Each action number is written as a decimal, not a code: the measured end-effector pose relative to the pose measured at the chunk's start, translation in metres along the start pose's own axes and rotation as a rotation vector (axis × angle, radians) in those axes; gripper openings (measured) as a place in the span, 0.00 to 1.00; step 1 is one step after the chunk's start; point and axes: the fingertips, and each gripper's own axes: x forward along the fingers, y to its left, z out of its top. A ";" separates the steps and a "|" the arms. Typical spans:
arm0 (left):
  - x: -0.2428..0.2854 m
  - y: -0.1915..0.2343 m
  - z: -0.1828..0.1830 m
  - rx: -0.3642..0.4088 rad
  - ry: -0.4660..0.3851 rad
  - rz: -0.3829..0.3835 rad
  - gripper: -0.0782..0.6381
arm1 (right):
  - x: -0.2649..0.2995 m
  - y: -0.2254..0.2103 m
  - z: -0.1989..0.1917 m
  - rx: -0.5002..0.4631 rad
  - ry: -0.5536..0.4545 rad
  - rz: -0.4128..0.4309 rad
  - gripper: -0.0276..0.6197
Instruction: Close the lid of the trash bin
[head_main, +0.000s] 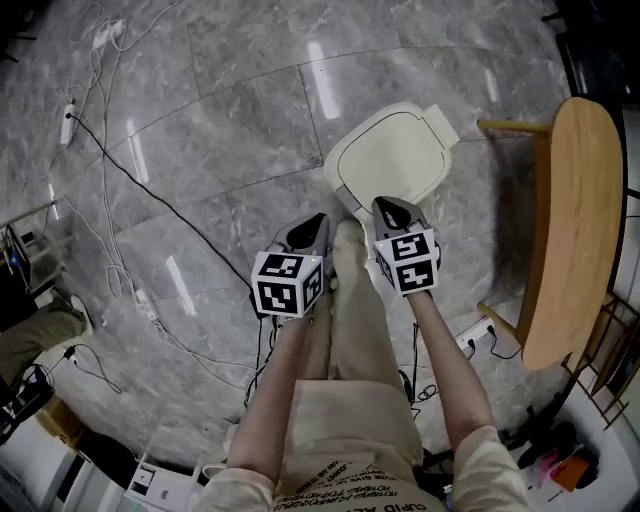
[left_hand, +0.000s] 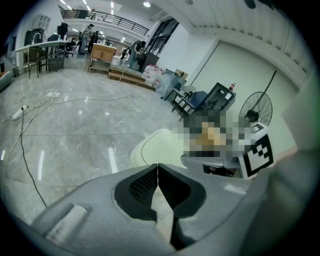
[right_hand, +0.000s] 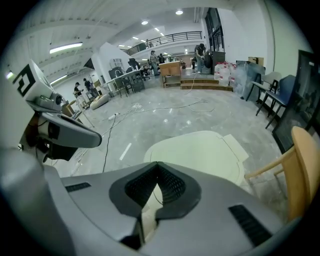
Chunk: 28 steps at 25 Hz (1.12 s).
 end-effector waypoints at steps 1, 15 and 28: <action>-0.005 -0.003 0.002 0.004 -0.001 -0.002 0.14 | -0.006 0.003 0.002 0.000 0.004 0.004 0.05; -0.095 -0.038 0.044 0.059 -0.110 -0.037 0.14 | -0.106 0.024 0.058 -0.046 -0.066 0.062 0.05; -0.173 -0.081 0.132 0.312 -0.333 -0.114 0.14 | -0.208 0.033 0.162 0.008 -0.416 0.048 0.05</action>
